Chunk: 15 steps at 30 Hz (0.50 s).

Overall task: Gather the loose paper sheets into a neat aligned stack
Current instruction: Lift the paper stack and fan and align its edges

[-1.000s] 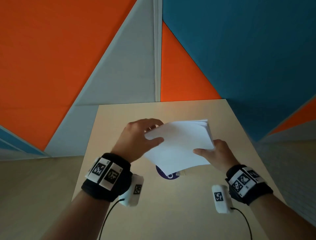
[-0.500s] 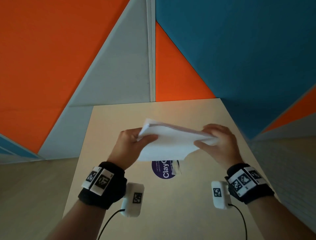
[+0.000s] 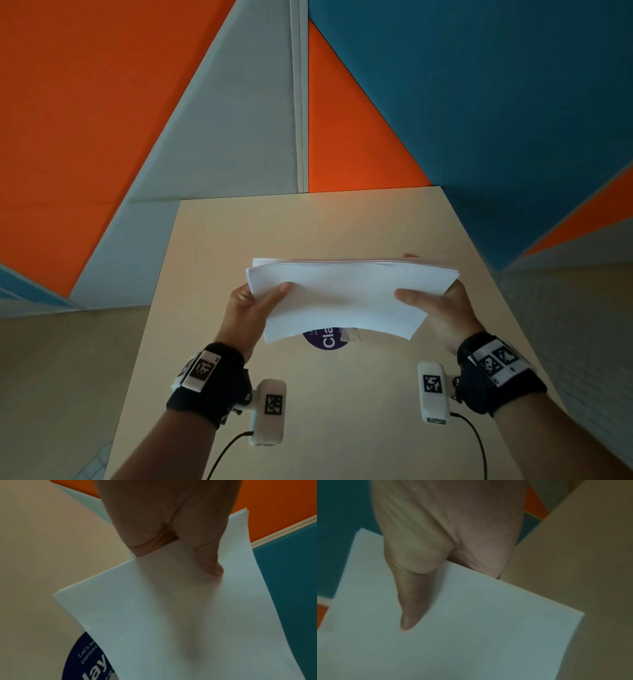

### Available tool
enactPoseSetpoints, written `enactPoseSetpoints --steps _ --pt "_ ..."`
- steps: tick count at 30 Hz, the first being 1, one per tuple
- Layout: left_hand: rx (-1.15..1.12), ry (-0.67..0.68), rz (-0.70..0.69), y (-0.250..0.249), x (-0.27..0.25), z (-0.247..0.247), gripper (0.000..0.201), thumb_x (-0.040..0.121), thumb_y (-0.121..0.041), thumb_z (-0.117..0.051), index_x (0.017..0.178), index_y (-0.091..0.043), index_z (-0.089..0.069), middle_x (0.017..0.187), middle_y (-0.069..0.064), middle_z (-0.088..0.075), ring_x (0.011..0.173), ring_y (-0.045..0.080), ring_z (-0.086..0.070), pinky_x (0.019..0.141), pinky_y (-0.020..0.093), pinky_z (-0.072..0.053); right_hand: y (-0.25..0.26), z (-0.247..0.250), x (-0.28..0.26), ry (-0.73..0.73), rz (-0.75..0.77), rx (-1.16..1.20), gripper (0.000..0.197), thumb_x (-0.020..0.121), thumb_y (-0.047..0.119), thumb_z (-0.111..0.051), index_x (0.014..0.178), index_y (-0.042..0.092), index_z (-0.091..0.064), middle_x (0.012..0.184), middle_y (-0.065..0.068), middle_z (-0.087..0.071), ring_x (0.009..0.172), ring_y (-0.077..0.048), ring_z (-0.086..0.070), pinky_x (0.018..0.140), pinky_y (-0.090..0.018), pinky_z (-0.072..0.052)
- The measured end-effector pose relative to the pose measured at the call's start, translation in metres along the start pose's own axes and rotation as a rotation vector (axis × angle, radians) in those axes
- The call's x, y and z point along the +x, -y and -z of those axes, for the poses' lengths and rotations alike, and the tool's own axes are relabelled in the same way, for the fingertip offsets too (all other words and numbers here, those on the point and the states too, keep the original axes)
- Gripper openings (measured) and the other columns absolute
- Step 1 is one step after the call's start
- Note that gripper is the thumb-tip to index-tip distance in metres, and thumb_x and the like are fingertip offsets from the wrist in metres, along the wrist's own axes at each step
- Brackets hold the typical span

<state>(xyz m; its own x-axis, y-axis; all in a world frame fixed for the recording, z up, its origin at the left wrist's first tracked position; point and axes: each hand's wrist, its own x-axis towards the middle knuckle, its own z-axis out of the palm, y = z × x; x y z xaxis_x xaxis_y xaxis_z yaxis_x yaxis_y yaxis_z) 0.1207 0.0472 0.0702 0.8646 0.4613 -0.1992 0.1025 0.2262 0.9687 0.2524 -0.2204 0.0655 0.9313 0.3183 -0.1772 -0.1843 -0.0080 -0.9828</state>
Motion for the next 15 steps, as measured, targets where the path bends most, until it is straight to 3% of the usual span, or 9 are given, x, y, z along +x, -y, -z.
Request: enactPoseSetpoints --steps 3,5,8,13,15 --pt "0.036 0.001 0.022 0.009 0.001 0.008 0.017 0.089 -0.008 -0.063 0.084 -0.017 -0.077 0.081 -0.005 -0.078 0.073 0.008 -0.072 0.064 0.023 -0.056 -0.001 -0.001 -0.002 0.010 -0.008 -0.092 0.020 0.079 -0.001 -0.075 0.097 0.008 -0.075 0.090 -0.001 -0.079 0.085 -0.017 -0.074 0.069 -0.021 -0.057" --pt "0.075 -0.008 0.062 0.020 0.002 0.012 0.020 0.088 -0.008 -0.065 0.082 -0.020 -0.079 0.084 -0.003 -0.078 0.076 0.010 -0.072 0.071 0.027 -0.056 -0.007 -0.001 -0.004 0.016 -0.035 -0.121 0.018 0.082 0.002 -0.074 0.100 0.002 -0.074 0.091 -0.003 -0.079 0.082 -0.014 -0.074 0.065 -0.016 -0.056" --pt "0.099 0.002 0.090 0.030 0.000 0.014 0.015 0.086 -0.008 -0.067 0.092 -0.017 -0.078 0.096 0.004 -0.078 0.087 0.017 -0.072 0.085 0.035 -0.053 -0.016 -0.002 -0.006 0.013 -0.061 -0.161 0.017 0.083 0.005 -0.073 0.100 0.000 -0.074 0.093 -0.003 -0.078 0.077 -0.006 -0.073 0.063 -0.011 -0.052" --pt "0.095 0.007 0.029 0.026 0.000 0.017 0.017 0.086 -0.007 -0.066 0.098 -0.014 -0.076 0.099 0.003 -0.078 0.091 0.016 -0.072 0.084 0.032 -0.054 -0.014 0.005 -0.005 0.028 -0.053 -0.182 0.011 0.080 0.007 -0.077 0.090 0.003 -0.077 0.087 -0.002 -0.079 0.076 -0.008 -0.074 0.064 -0.011 -0.053" --pt "0.142 0.005 -0.003 0.024 -0.001 0.017 0.018 0.085 -0.009 -0.069 0.101 -0.014 -0.075 0.099 0.001 -0.078 0.092 0.015 -0.072 0.086 0.034 -0.054 -0.014 0.005 -0.006 0.041 -0.063 -0.178 0.015 0.079 0.006 -0.077 0.094 0.003 -0.077 0.091 -0.006 -0.079 0.081 -0.014 -0.075 0.067 -0.015 -0.055"
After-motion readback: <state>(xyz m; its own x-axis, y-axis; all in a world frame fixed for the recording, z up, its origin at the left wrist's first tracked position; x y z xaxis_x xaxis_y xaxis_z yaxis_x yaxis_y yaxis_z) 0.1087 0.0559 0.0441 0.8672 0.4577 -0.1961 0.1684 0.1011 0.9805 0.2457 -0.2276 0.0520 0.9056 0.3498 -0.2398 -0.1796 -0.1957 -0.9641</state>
